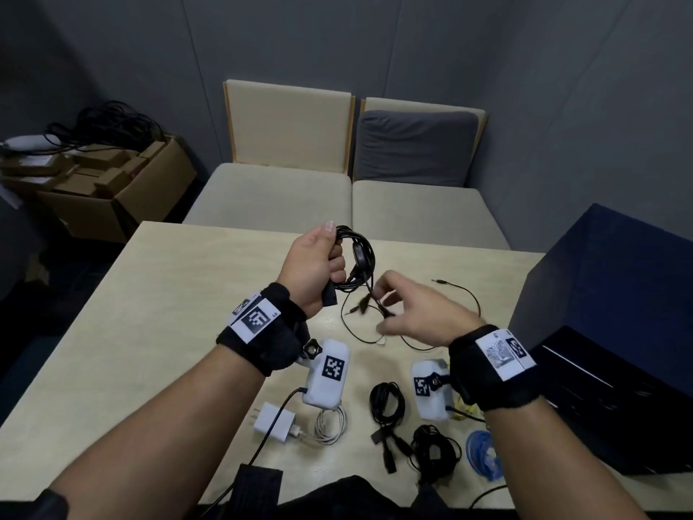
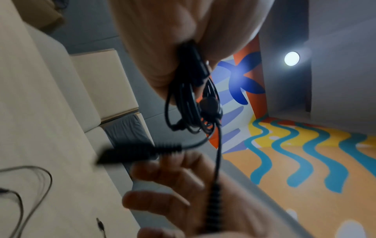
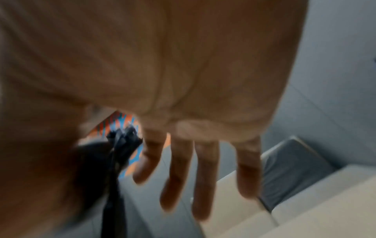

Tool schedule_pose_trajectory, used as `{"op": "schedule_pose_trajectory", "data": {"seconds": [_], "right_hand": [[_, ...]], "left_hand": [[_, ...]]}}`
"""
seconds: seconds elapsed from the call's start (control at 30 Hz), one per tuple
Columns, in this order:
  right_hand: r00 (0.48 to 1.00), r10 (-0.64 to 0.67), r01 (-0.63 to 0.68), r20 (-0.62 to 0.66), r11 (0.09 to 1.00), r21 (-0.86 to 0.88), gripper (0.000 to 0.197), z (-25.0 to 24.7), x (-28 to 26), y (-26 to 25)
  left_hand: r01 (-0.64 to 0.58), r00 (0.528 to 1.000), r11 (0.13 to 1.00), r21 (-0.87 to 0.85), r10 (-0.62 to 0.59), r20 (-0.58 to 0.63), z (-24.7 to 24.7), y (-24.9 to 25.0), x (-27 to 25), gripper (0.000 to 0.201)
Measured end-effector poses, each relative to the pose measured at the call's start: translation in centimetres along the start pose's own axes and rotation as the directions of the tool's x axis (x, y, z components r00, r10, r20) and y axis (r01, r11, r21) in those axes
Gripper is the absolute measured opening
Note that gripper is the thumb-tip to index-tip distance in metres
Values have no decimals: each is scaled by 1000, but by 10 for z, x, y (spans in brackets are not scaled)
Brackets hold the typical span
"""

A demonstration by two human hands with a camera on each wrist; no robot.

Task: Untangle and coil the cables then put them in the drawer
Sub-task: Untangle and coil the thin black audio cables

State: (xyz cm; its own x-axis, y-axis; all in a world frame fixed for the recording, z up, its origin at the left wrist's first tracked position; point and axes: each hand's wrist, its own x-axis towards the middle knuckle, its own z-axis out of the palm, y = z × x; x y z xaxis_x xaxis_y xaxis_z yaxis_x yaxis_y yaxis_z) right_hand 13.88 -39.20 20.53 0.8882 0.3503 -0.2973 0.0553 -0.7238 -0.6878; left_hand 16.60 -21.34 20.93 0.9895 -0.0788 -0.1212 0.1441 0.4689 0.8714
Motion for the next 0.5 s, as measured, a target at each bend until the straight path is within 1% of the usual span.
{"op": "schedule_pose_trajectory", "data": {"seconds": [0.03,0.07,0.1,0.13,0.17,0.23,0.3,0.37,0.43,0.5], "right_hand": [[998,-22,17,65,997,75,43,2,-3,-3],[996,-51,40,79,990,136,51,3,-4,-5],[996,-71,62,46,985,161,55,5,-4,-7],[997,-80,81,-15,983,166,54,7,-2,-9],[993,-80,95,-86,978,187,52,10,1,-11],[981,-61,123,-187,931,343,50,20,6,-15],[967,-44,174,-251,832,527,41,30,10,-14],[954,-26,221,-298,731,646,23,35,12,-15],[945,-9,248,-327,673,697,16,39,11,-19],[932,6,259,-361,687,679,14,40,11,-21]], "left_hand": [[-11,1000,1000,18,11,0,1,-1,0,33],[-20,1000,999,27,20,-2,2,-3,-1,33],[-25,1000,999,28,25,-9,2,-4,-1,33],[-26,1000,999,20,27,-16,3,-6,-2,32],[-21,999,1000,2,21,-25,3,-7,-3,32],[7,999,998,-63,-10,-43,5,-10,-4,31],[40,997,988,-150,-49,-56,7,-11,-7,31],[40,997,985,-168,-50,-55,7,-13,-8,32],[8,999,998,-62,-11,-48,4,-17,-9,34],[-41,999,993,113,45,-26,0,-20,-10,33]]}}
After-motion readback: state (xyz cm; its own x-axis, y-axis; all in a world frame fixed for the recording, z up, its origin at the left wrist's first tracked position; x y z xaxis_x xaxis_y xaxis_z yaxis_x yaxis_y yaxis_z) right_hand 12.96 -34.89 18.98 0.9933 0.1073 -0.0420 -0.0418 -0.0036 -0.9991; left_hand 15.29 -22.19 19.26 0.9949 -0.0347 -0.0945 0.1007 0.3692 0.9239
